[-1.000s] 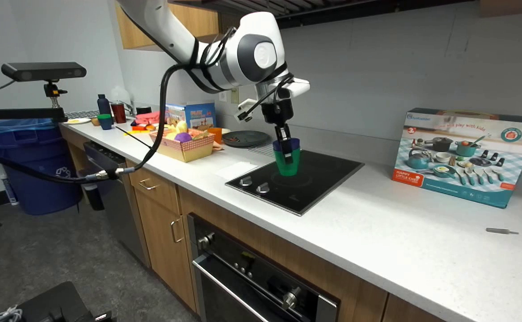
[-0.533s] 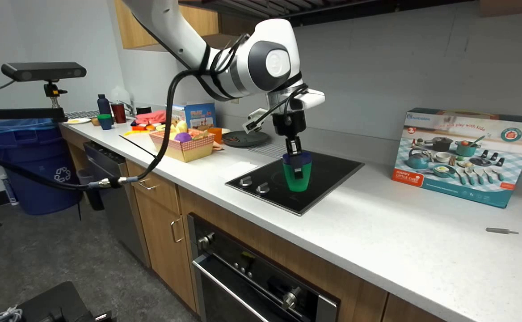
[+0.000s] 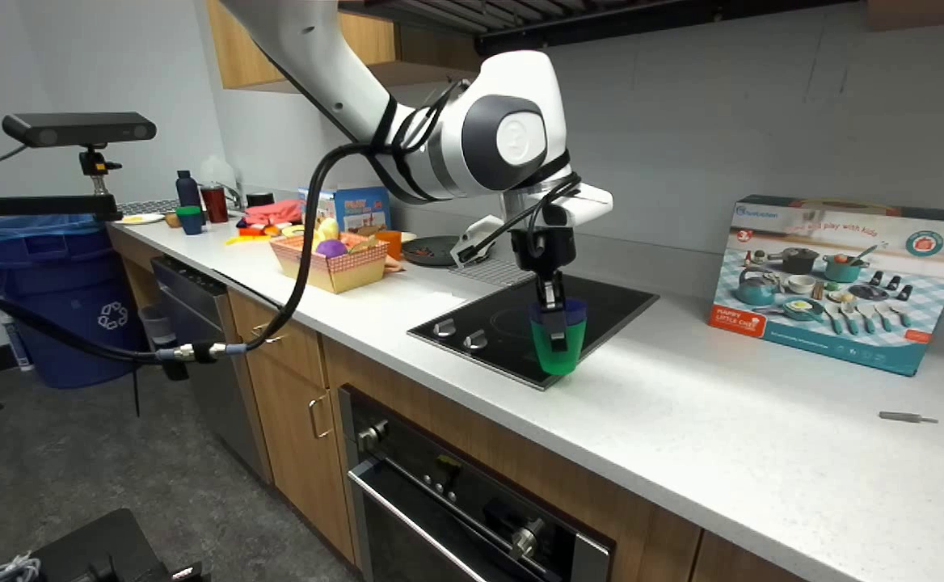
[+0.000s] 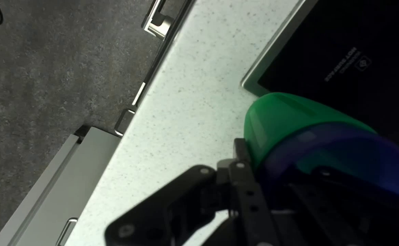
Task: Move the cups to the right
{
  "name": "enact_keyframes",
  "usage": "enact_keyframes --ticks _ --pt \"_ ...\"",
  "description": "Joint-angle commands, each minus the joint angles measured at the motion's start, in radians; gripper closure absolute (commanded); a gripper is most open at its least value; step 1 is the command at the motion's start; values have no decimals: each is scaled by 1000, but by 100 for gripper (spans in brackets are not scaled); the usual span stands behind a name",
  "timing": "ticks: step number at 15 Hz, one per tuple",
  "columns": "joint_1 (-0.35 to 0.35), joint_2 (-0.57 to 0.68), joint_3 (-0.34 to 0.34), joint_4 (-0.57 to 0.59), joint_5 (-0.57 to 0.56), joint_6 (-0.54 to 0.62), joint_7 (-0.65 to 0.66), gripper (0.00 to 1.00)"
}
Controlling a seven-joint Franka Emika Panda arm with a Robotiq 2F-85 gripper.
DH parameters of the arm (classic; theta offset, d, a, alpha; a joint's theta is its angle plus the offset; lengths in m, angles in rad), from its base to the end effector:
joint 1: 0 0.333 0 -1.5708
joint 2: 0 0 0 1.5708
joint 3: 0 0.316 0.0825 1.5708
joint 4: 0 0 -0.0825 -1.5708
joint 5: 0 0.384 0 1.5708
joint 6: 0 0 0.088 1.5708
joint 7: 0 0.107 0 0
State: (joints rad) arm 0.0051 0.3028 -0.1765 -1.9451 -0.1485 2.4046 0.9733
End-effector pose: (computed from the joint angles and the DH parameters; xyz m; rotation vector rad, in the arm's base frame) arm 0.6191 -0.1025 0.3446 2.6452 -1.4978 0.3184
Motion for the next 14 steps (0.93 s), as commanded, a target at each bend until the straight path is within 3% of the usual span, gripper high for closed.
enact_keyframes --ticks 1,8,9,10,14 --pt "-16 -31 -15 -48 16 33 30 98" --pt "-28 -32 -33 -73 12 41 66 98" --pt "-28 -33 -34 -75 15 41 78 66" --pt "-29 -34 -35 -77 14 42 89 65" --pt "-30 -41 -40 -80 8 43 130 36"
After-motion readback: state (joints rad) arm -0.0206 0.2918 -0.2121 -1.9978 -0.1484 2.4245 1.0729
